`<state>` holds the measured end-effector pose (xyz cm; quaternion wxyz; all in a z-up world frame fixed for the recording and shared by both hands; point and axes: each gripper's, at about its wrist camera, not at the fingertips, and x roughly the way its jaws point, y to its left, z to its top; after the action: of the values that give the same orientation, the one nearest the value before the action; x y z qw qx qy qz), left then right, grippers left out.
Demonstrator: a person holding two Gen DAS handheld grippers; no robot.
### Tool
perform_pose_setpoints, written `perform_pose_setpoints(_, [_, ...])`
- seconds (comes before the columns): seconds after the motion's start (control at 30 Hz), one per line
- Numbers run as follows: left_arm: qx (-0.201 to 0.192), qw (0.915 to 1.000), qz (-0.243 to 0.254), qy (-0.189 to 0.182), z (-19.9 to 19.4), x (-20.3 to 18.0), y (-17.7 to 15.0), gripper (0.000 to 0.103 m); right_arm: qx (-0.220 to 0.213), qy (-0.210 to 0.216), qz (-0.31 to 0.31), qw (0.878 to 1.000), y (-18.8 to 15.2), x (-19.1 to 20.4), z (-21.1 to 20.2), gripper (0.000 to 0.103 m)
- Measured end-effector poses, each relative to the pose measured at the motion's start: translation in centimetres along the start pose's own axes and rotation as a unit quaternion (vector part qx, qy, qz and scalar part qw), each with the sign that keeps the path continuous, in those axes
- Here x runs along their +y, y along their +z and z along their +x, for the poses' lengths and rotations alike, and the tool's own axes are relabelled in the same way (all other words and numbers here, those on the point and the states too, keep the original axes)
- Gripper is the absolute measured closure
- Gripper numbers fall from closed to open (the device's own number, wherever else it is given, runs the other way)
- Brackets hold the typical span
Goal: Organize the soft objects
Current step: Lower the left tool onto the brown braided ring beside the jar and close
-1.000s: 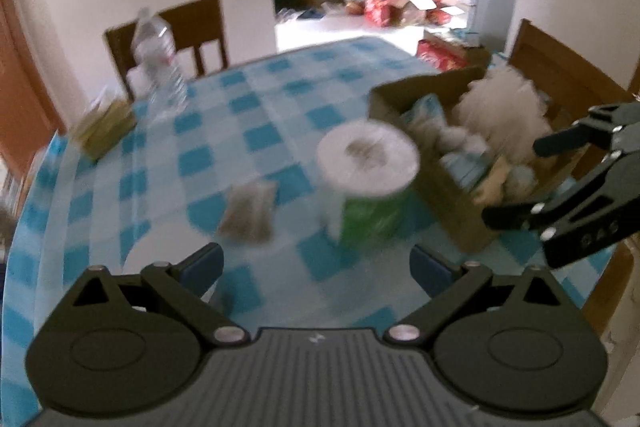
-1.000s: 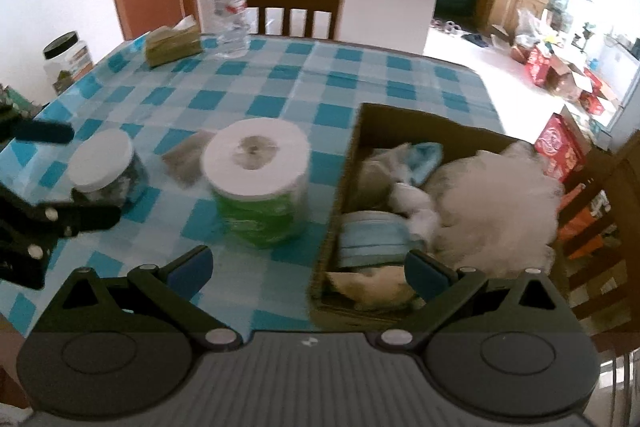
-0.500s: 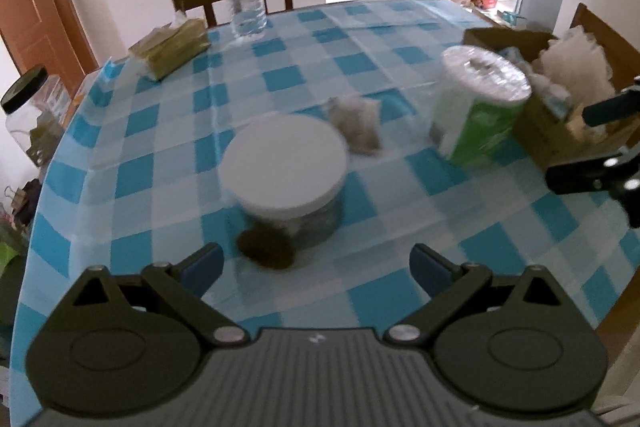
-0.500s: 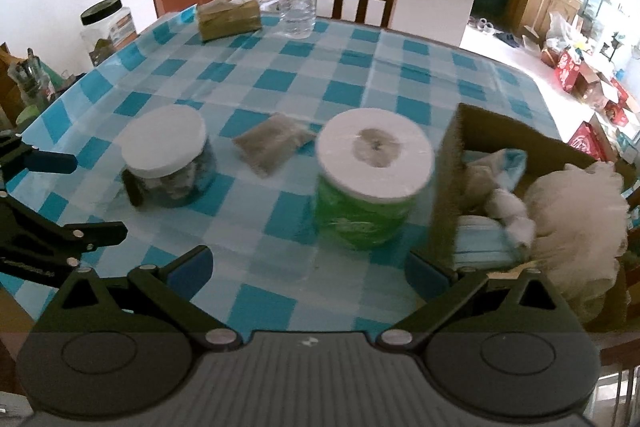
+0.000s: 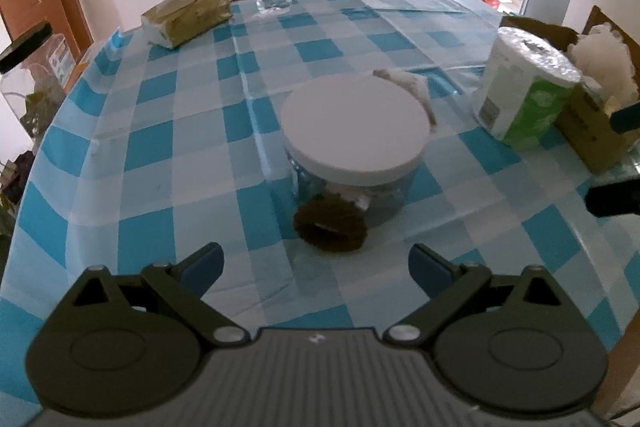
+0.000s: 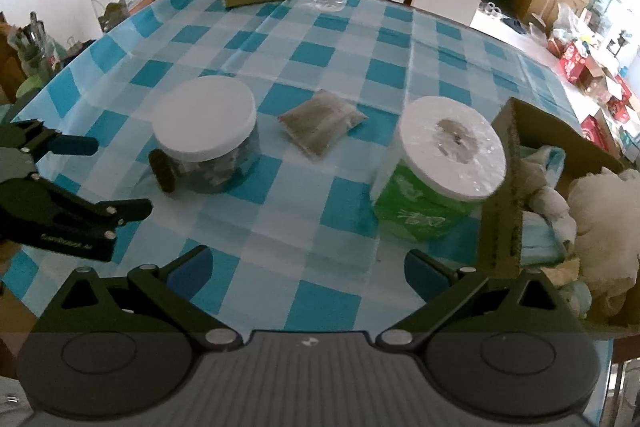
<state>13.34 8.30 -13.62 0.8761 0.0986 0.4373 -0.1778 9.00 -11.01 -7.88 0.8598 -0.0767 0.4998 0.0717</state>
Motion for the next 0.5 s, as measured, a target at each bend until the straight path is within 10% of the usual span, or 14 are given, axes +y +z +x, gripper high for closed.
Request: perform_pose_setpoints(0.5, [0.018,0.9994,0.028,0.002,2.5,-0.3,0.8,0.023,0.011,0.049,-0.071,0.996,1.5,1.1,3.6,0.000])
